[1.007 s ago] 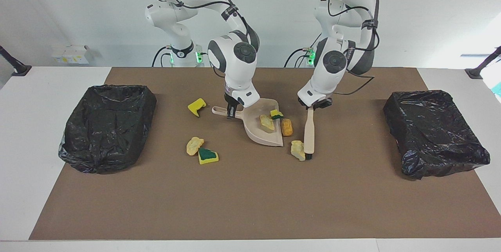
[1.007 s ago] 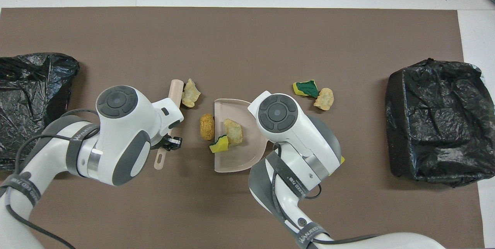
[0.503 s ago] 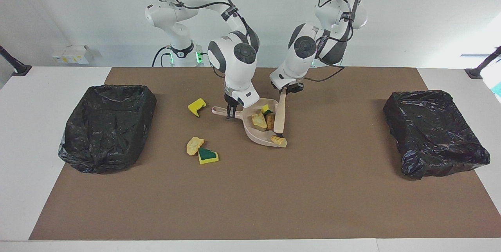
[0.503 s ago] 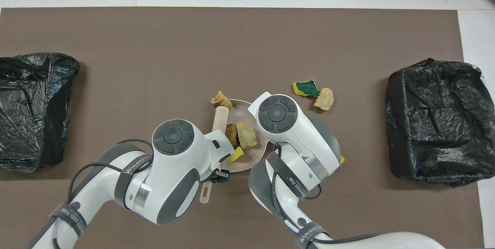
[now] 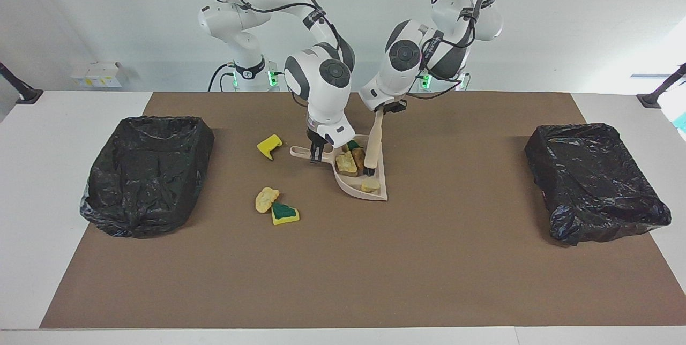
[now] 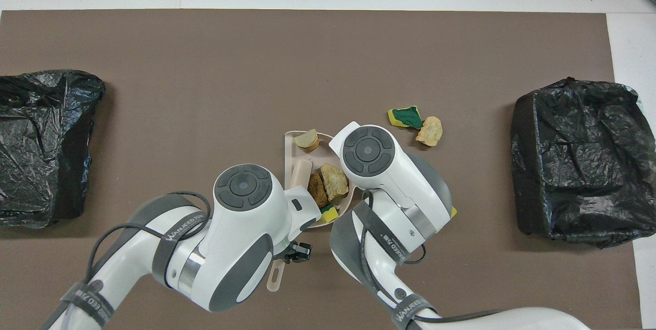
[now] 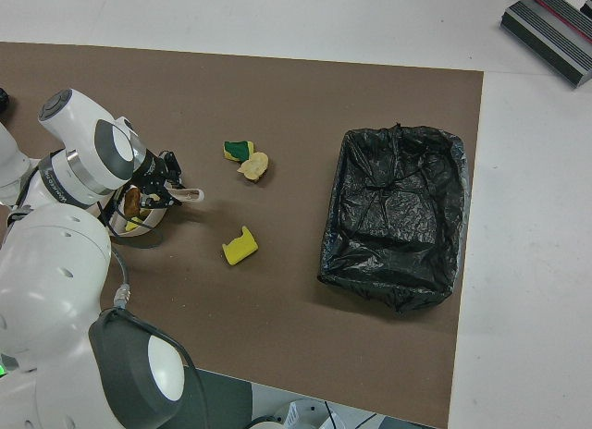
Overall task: Sweep and dump trash in bin
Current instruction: 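Sweep the remaining chunk into the dustpan with the left gripper's brush, then carry the loaded dustpan with the right gripper to the black trash bag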
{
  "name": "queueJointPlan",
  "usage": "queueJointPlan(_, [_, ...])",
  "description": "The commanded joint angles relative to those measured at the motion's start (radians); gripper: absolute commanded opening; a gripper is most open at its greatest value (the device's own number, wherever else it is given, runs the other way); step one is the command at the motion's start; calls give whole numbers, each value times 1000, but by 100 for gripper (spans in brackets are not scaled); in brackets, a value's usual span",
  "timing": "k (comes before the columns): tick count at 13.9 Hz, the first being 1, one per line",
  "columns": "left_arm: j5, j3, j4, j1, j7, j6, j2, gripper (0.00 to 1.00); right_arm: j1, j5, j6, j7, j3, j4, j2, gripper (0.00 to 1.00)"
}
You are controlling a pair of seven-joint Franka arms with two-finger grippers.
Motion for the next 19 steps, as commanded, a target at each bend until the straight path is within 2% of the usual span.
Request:
queueJointPlan(1, [-15, 7, -2, 13, 38, -97, -81, 0, -2, -16, 33, 39, 5, -16, 0, 0])
queueJointPlan(5, [14, 29, 47, 51, 60, -257, -169, 0, -2, -16, 22, 39, 5, -13, -2, 0])
queueJointPlan(7, [95, 32, 90, 70, 51, -315, -175, 0, -8, -16, 16, 33, 5, 1, -6, 0])
queueJointPlan(11, [133, 30, 92, 177, -24, -320, -182, 0, -51, 2, -33, -27, 5, 39, -29, 0])
queueJointPlan(13, [133, 29, 34, 206, -74, -290, -215, 0, -77, 5, -84, -68, 5, 76, -38, 0])
queueJointPlan(16, [131, 21, -136, 190, -89, -91, -281, 0, -145, 54, -113, -180, 4, 93, -71, 0])
queueJointPlan(19, [117, 18, -181, 108, -173, -15, -281, 0, -241, 105, -151, -323, 4, 133, -88, 0])
